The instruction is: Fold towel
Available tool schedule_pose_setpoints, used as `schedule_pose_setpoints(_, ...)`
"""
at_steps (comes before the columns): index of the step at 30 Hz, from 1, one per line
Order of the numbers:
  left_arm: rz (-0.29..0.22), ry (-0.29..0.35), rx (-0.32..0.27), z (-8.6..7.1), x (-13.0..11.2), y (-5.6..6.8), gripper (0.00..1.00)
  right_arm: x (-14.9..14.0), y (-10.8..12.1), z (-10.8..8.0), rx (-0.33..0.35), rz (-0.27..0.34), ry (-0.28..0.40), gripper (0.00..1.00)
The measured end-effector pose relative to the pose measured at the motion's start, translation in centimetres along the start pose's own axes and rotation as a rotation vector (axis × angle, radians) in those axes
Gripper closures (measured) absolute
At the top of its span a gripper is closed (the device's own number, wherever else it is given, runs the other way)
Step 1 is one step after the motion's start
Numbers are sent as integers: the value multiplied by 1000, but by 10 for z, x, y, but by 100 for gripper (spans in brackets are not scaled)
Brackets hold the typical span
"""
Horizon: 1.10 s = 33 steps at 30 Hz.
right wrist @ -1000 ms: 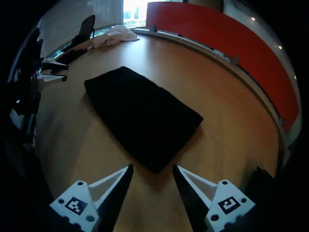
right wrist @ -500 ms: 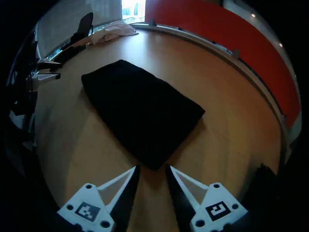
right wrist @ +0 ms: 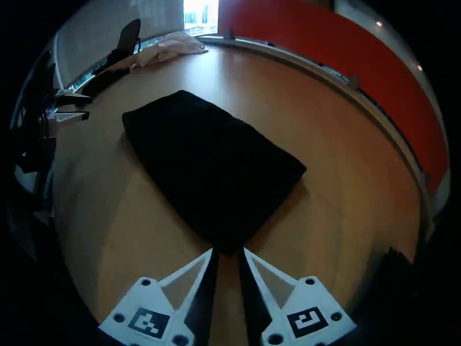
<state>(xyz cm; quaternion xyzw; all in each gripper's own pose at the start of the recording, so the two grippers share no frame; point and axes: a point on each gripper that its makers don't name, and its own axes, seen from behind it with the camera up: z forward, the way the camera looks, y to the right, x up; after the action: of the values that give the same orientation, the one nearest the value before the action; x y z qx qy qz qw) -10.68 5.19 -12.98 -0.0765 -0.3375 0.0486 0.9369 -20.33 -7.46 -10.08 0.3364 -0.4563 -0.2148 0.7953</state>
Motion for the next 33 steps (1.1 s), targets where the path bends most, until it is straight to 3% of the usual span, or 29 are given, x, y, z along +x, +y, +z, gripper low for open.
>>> schedule_pose_setpoints(5,-1,2,2,-1,1,-1,3,4,0,-1,1,8,15,95)
schedule_pose_setpoints(33,-10,21,17,-5,10,-6,3,52,12,-39,-74,-20,140,96)
